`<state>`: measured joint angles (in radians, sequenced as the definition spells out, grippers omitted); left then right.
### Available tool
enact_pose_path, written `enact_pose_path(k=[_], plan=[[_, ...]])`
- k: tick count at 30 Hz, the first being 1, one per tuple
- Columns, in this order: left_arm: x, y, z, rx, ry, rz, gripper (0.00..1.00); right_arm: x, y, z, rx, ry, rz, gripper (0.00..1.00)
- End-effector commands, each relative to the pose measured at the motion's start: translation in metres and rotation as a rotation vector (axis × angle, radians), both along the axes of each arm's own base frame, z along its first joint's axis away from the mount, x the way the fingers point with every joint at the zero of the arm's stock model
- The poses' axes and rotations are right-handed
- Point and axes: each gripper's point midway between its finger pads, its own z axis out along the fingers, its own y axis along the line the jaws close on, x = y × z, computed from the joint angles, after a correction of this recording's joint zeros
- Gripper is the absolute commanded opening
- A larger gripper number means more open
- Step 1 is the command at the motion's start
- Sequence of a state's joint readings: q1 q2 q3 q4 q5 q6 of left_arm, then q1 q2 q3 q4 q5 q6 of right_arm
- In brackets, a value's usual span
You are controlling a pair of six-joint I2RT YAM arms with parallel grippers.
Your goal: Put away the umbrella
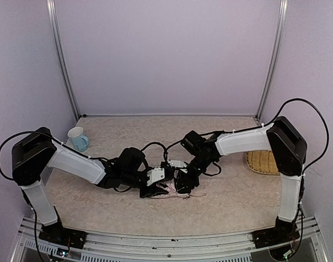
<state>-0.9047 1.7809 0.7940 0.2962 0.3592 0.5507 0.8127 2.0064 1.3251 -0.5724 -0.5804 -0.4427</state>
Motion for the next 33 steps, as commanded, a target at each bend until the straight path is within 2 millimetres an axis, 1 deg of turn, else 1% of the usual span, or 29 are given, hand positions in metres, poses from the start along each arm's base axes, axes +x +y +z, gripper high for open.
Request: enact_pose_path(k=[1, 2, 4, 6, 8, 9, 10, 11, 13, 14, 15, 16, 17, 18, 19, 20, 21, 22, 23, 25, 26, 29, 33], plan=[[-0.031, 0.033, -0.068, 0.232, 0.190, 0.019, 0.33, -0.007, -0.041, -0.015, -0.172, 0.016, -0.121, 0.42], [-0.031, 0.031, -0.069, 0.237, 0.202, 0.016, 0.31, -0.004, -0.040, -0.004, -0.148, -0.009, -0.135, 0.45], [-0.033, 0.029, -0.076, 0.261, 0.225, 0.009, 0.26, -0.001, -0.040, 0.017, -0.094, -0.050, -0.156, 0.55], [-0.035, 0.028, -0.085, 0.293, 0.233, 0.001, 0.25, -0.004, -0.045, 0.031, -0.065, -0.068, -0.174, 0.70], [-0.036, 0.026, -0.091, 0.324, 0.231, -0.007, 0.24, -0.007, -0.053, 0.045, -0.041, -0.081, -0.189, 0.71], [-0.037, 0.025, -0.093, 0.334, 0.226, -0.012, 0.24, -0.011, -0.058, 0.056, -0.019, -0.087, -0.191, 0.71], [-0.037, 0.025, -0.094, 0.340, 0.224, -0.016, 0.23, -0.015, -0.063, 0.059, -0.012, -0.073, -0.189, 0.82], [-0.037, 0.025, -0.094, 0.340, 0.220, -0.019, 0.23, -0.019, -0.068, 0.071, 0.019, -0.070, -0.184, 0.90], [-0.037, 0.025, -0.093, 0.339, 0.208, -0.026, 0.23, -0.025, -0.078, 0.091, 0.078, -0.054, -0.175, 0.92], [-0.038, 0.025, -0.093, 0.339, 0.203, -0.030, 0.23, -0.020, -0.083, 0.100, 0.104, -0.066, -0.197, 0.93], [-0.038, 0.026, -0.093, 0.340, 0.196, -0.032, 0.23, -0.009, -0.087, 0.110, 0.127, -0.093, -0.239, 0.93], [-0.039, 0.025, -0.093, 0.341, 0.189, -0.037, 0.23, 0.008, -0.091, 0.120, 0.155, -0.126, -0.310, 0.94], [-0.040, 0.026, -0.093, 0.346, 0.178, -0.042, 0.23, 0.031, -0.096, 0.127, 0.172, -0.150, -0.417, 0.94], [-0.041, 0.026, -0.093, 0.348, 0.168, -0.047, 0.23, 0.060, -0.101, 0.134, 0.186, -0.176, -0.546, 0.93], [-0.041, 0.026, -0.093, 0.351, 0.162, -0.050, 0.24, 0.089, -0.109, 0.138, 0.185, -0.178, -0.700, 0.88], [-0.041, 0.025, -0.093, 0.354, 0.158, -0.051, 0.24, 0.110, -0.114, 0.133, 0.163, -0.134, -0.852, 0.80], [-0.041, 0.025, -0.092, 0.356, 0.155, -0.051, 0.24, 0.125, -0.116, 0.128, 0.125, -0.121, -0.926, 0.73], [-0.041, 0.025, -0.093, 0.362, 0.154, -0.049, 0.24, 0.136, -0.115, 0.117, 0.082, -0.096, -0.977, 0.68], [-0.041, 0.025, -0.093, 0.365, 0.151, -0.050, 0.25, 0.143, -0.113, 0.107, 0.042, -0.094, -1.014, 0.67], [-0.042, 0.025, -0.093, 0.365, 0.145, -0.048, 0.25, 0.152, -0.106, 0.091, -0.021, -0.150, -1.049, 0.67], [-0.042, 0.025, -0.092, 0.364, 0.143, -0.048, 0.26, 0.154, -0.102, 0.083, -0.054, -0.163, -1.060, 0.68], [-0.042, 0.025, -0.092, 0.365, 0.140, -0.046, 0.28, 0.151, -0.085, 0.059, -0.129, -0.168, -1.048, 0.70], [-0.043, 0.025, -0.092, 0.369, 0.136, -0.050, 0.29, 0.137, -0.073, 0.012, -0.229, -0.097, -1.029, 0.71]])
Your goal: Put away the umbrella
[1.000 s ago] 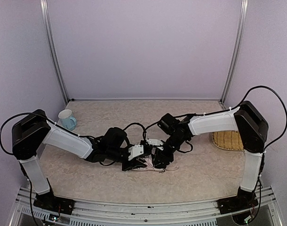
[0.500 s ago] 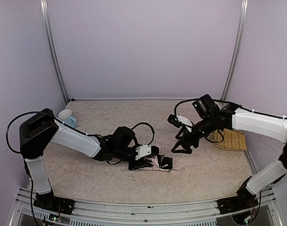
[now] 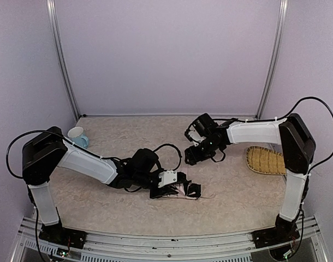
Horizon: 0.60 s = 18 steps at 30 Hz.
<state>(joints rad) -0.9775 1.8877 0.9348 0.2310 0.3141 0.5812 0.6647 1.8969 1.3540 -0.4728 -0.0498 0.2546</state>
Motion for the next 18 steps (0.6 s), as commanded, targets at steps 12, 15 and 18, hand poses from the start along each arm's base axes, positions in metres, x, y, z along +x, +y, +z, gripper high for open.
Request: enact_pose_path(k=[12, 15, 18], plan=[[-0.039, 0.061, -0.084, 0.328, 0.151, 0.012, 0.33, -0.065, 0.034, -0.086, -0.164, 0.260, 0.024, 0.63], [-0.038, 0.061, -0.084, 0.327, 0.150, 0.014, 0.34, -0.073, 0.028, -0.096, -0.235, 0.262, 0.023, 0.43], [-0.038, 0.061, -0.084, 0.329, 0.147, 0.009, 0.34, -0.069, 0.026, -0.098, -0.234, 0.238, 0.023, 0.12]])
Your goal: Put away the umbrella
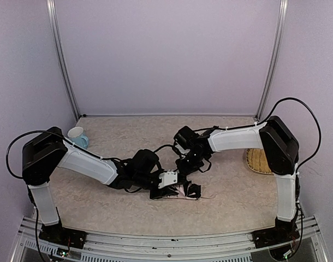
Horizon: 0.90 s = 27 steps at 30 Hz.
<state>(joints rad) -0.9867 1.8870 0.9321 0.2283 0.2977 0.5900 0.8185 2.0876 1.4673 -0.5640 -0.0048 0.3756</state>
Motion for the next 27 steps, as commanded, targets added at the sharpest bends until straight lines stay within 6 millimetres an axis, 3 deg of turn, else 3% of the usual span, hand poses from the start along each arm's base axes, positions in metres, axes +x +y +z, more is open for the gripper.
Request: enact_pose_path(k=[1, 7, 10, 16, 20, 23, 27], plan=[[-0.036, 0.061, -0.082, 0.319, 0.158, 0.012, 0.33, -0.022, -0.021, -0.037, -0.113, 0.086, 0.007, 0.00], [-0.038, 0.060, -0.088, 0.351, 0.194, -0.011, 0.31, 0.040, 0.006, 0.001, 0.129, -0.043, 0.011, 0.00], [-0.037, 0.058, -0.092, 0.365, 0.242, -0.018, 0.29, 0.073, 0.015, 0.026, 0.170, -0.154, 0.021, 0.00], [-0.041, 0.058, -0.096, 0.358, 0.336, -0.040, 0.27, 0.109, 0.020, 0.084, 0.296, -0.308, 0.012, 0.00], [-0.041, 0.058, -0.105, 0.385, 0.415, -0.040, 0.26, 0.106, 0.030, 0.126, 0.452, -0.352, 0.059, 0.00], [-0.033, 0.058, -0.112, 0.379, 0.491, 0.011, 0.24, 0.084, 0.038, 0.148, 0.566, -0.341, 0.127, 0.00], [-0.014, 0.063, -0.114, 0.321, 0.617, 0.138, 0.26, 0.056, 0.027, 0.170, 0.660, -0.348, 0.132, 0.00]])
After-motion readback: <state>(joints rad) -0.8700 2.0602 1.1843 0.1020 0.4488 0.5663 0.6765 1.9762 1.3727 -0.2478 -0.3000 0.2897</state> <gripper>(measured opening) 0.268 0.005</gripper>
